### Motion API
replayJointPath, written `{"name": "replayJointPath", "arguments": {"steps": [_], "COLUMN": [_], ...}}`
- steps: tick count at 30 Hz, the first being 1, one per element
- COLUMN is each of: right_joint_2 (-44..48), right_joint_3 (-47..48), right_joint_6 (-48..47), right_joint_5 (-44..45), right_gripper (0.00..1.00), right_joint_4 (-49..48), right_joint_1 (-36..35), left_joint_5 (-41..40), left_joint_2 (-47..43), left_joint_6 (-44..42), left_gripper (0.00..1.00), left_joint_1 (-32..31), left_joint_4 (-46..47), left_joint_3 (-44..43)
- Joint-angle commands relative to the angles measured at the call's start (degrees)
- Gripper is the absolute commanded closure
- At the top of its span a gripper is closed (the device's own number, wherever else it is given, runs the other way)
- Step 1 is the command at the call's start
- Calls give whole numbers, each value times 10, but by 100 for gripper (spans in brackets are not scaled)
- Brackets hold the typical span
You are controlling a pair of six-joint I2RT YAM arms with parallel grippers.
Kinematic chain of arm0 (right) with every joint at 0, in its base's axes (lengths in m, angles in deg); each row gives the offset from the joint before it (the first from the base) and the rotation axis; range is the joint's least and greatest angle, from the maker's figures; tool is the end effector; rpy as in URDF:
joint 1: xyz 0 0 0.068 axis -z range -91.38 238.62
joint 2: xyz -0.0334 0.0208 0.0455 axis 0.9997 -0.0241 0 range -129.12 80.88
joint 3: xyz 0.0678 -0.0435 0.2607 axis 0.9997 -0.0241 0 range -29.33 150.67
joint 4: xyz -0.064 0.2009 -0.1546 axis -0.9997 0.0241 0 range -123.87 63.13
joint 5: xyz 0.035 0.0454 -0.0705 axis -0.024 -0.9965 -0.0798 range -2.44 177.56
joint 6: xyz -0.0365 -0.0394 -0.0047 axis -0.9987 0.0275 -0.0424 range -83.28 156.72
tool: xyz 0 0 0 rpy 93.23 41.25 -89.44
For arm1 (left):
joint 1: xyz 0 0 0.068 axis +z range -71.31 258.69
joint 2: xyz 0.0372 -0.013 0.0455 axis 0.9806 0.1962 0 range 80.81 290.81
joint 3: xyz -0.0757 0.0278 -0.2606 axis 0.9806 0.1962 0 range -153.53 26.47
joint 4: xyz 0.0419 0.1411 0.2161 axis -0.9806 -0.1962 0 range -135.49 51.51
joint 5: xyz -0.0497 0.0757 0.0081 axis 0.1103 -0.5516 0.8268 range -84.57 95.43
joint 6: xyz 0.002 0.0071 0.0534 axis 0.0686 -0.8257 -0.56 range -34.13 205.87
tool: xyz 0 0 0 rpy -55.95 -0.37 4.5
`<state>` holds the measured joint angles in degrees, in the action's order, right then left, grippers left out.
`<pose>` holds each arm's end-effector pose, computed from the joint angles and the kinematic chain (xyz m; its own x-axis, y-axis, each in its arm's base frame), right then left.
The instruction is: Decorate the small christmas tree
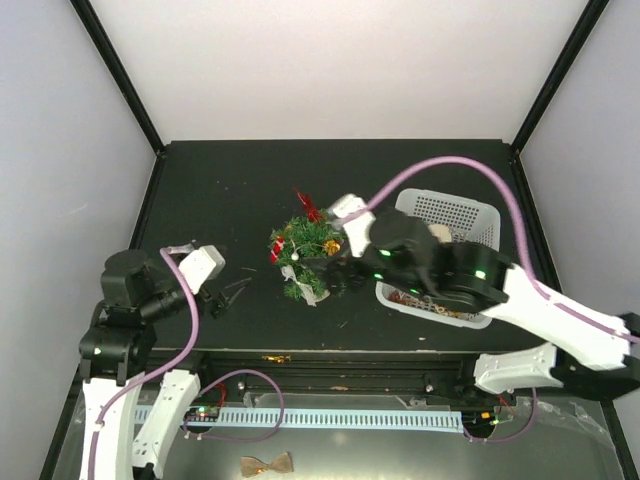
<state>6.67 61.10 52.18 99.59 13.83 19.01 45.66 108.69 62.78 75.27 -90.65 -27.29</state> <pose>0.0973 0.2405 0.4367 -0.4033 -0.3365 -0.8509 -0.7754 0.6194 0.1226 0.0702 -0.0272 0.3532 -0.1620 0.3096 -0.9370 0.7468 0.6591 0.0886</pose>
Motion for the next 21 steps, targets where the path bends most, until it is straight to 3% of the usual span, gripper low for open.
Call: {"name": "replayJointPath", "arguments": {"steps": [1,8,14,21], "right_joint_2": [120,315,402,470], "right_joint_3": [-66,-183,-233,-245], "right_joint_6": [-7,21,85,108], "right_joint_5": [106,192,207,199], "right_gripper": [0,0,0,0], "right_joint_4": [-12,22,97,124], "right_joint_1": [5,5,4,4], "left_joint_5": [-25,-111,-181,-240], "left_joint_2": [25,26,12,-31], "left_joint_6": [-37,-93,-111,-59], "left_gripper": [16,15,15,15], "left_joint_1": [4,3,2,-46], "left_joint_4": [-69,-174,-257,-329], "left_joint_3": [-89,-178,-243,-293]}}
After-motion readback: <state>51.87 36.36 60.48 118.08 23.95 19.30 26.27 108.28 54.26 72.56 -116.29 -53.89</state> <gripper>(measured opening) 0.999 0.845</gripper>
